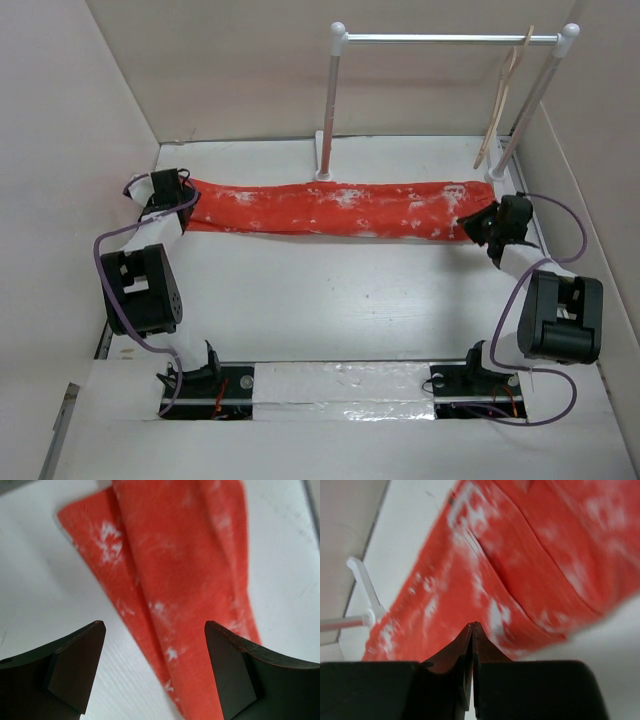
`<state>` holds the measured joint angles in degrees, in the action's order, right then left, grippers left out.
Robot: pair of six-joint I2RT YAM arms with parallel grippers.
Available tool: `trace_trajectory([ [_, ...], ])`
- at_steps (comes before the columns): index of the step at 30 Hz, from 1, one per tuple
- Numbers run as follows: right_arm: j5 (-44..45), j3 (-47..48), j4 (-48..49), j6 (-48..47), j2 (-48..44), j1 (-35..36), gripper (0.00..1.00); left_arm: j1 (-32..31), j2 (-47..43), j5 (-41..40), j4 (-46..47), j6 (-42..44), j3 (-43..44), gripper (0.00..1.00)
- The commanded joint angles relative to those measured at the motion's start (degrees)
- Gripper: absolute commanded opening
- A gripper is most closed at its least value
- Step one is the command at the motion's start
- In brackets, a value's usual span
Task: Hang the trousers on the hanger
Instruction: Fold the trousers at the center of the board.
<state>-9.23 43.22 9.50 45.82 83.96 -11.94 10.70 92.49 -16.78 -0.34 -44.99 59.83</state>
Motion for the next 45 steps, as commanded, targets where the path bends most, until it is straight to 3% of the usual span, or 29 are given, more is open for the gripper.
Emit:
trace_trajectory([
  [1, -0.96, -6.82, 4.99, -2.67, -3.62, 0.34, 0.1, 0.38, 0.06, 4.2, -0.9, -2.38, -2.35, 0.79],
  [2, -1.05, -8.66, 5.7, -3.02, -4.85, 0.34, 0.27, 0.9, 0.32, 4.38, -0.89, -2.55, -2.44, 0.79],
  [4, -1.4, -12.01, 7.11, -3.11, -4.95, 0.34, 0.49, 0.9, 1.9, 5.43, -1.33, -2.56, -1.92, 0.83],
  [5, -1.75, -12.37, 6.85, -3.54, -4.25, -0.35, 0.66, 0.9, 2.52, 5.96, -1.59, -2.56, -1.22, 0.84],
  [8, -2.8, -12.46, 6.67, -3.72, -2.32, -1.76, 0.81, 0.9, 4.54, 6.84, -1.86, -2.99, -1.29, 0.85],
  [10, -3.59, -12.55, 8.6, -3.29, 0.23, -3.08, 0.81, 0.9, 5.33, 6.67, -0.28, -3.26, -1.82, 0.85],
  [13, -5.88, -10.1, 8.27, -2.06, 4.09, -4.22, 0.77, 0.9, 6.82, 6.93, -0.01, -3.52, -1.74, 0.85],
  [16, -2.56, -7.28, 2.65, -0.12, 4.63, -2.75, 0.59, 0.9, 8.15, 7.63, 0.6, -4.05, -1.04, 0.81],
  [20, -1.66, -8.59, 7.02, 0.93, 2.43, -2.64, 0.4, 0.9, 9.29, 8.77, 3.06, -4.66, -0.69, 0.73],
  [21, -2.45, -8.51, 7.11, 1.11, 2.69, -3.17, 0.31, 0.9, 9.99, 9.13, 3.32, -4.58, -0.51, 0.69],
  [23, -3.6, -7.81, 7.03, 1.11, 3.74, -3.69, 0.13, 0.9, 10.61, 9.92, 3.59, -4.66, -0.42, 0.52],
  [24, -3.6, -7.19, 7.11, 1.11, 3.93, -3.7, 0.1, 0.9, 10.87, 9.83, 3.85, -4.75, -0.59, 0.39],
  [26, -2.81, -6.57, 6.85, 0.67, 4.36, -3.7, 0.0, 0.9, 11.05, 9.39, 4.12, -4.41, -0.68, 0.24],
  [27, -2.63, -6.4, 6.85, 0.5, 4.45, -3.7, 0.0, 0.9, 11.22, 9.13, 3.51, -4.23, -0.51, 0.17],
  [28, -2.54, -6.31, 6.85, 0.41, 4.45, -3.7, 0.0, 0.9, 11.31, 8.35, 2.98, -3.79, -0.16, 0.01],
  [37, 0.09, -13.69, 6.77, -1.52, -5.46, -5.9, 0.0, 0.9, 6.13, -1.58, -4.67, -0.54, -0.59, 0.0],
  [40, 0.27, -12.55, 5.19, -3.02, -5.83, -5.9, 0.31, 0.9, 3.06, -3.0, -6.34, 0.25, -2.17, 0.0],
  [41, 0.88, -11.85, 3.88, -3.19, -4.87, -5.9, 0.56, 0.9, 2.27, -3.09, -6.43, 0.34, -3.13, 0.0],
  [42, 1.23, -10.1, 2.99, -3.46, -4.17, -5.9, 0.67, 0.9, 0.87, -3.18, -6.43, 0.61, -3.67, 0.0],
  [44, 1.67, -8.16, 1.32, -3.72, -0.84, -5.9, 0.8, 0.9, -0.11, -3.0, -6.17, 0.87, -4.81, 0.0],
  [45, 1.33, -6.24, 0.88, -3.64, 0.57, -6.42, 0.81, 0.9, -0.64, -2.91, -6.17, 1.05, -4.9, 0.0],
])
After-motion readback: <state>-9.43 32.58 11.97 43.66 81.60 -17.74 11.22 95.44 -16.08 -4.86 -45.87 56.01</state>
